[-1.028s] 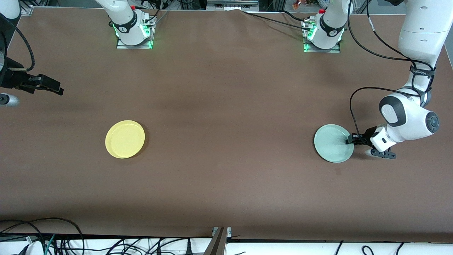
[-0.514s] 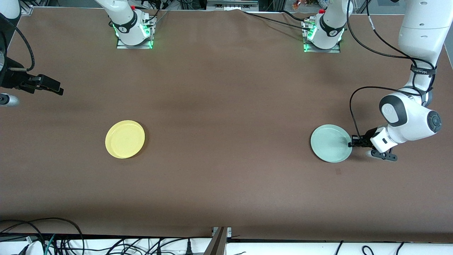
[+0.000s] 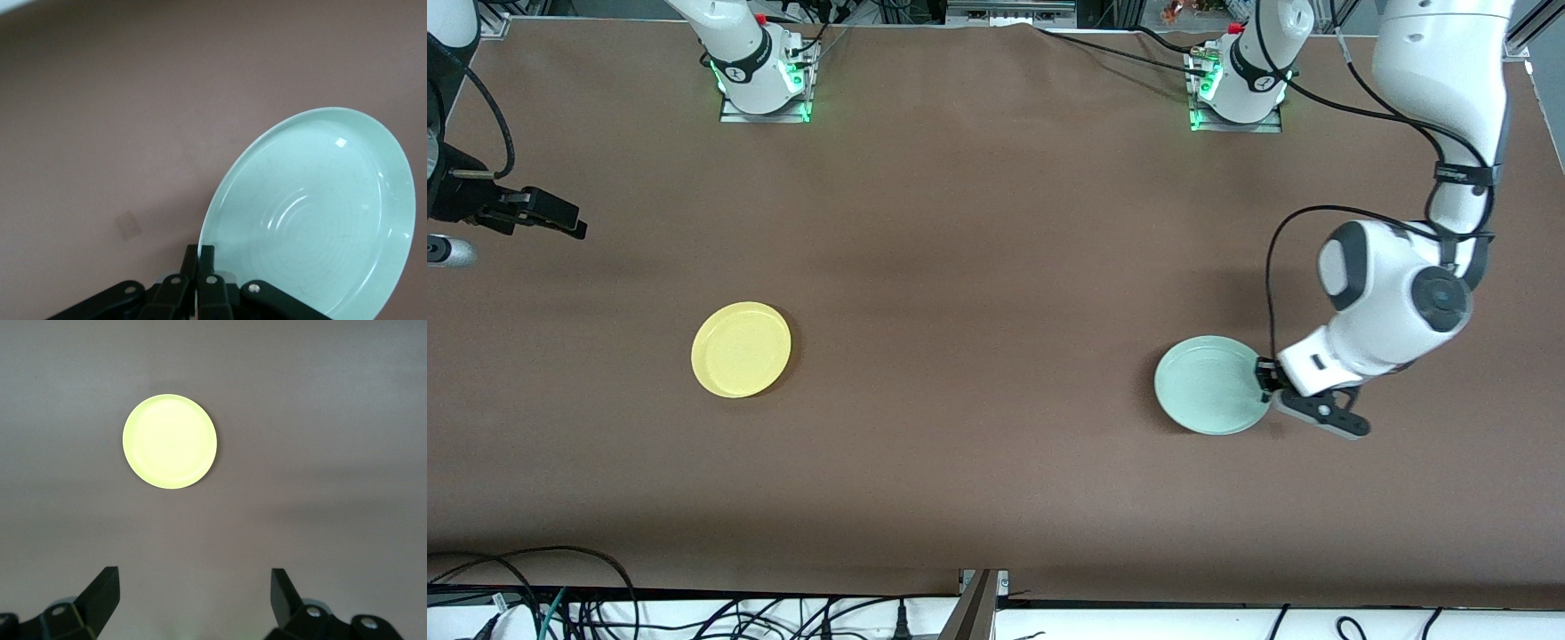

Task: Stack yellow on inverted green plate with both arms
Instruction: 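Lift the green plate with the left gripper and tilt it on edge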

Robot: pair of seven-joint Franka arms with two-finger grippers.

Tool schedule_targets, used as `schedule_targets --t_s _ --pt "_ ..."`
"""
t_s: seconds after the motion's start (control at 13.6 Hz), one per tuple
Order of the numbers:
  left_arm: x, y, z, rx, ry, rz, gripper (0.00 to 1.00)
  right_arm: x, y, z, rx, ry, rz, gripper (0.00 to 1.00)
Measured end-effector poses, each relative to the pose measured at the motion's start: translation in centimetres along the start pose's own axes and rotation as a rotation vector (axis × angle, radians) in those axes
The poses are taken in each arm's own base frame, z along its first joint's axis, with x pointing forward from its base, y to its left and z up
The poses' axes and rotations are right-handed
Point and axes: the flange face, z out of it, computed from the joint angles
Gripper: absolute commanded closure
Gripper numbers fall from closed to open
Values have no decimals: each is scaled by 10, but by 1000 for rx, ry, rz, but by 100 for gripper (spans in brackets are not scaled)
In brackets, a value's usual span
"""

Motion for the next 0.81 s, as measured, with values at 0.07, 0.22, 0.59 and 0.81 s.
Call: schedule_targets --t_s 0.07,0.22,0.59,0.81 --pt "12 22 -9 61 8 28 100 0 0 0 0 0 0 0" --pt "31 56 -24 187 33 95 100 0 0 0 0 0 0 0" --pt "65 165 -26 493 140 279 100 1 0 -1 -1 6 0 0" --pt "64 241 3 630 182 346 100 2 1 -4 -2 26 1 0"
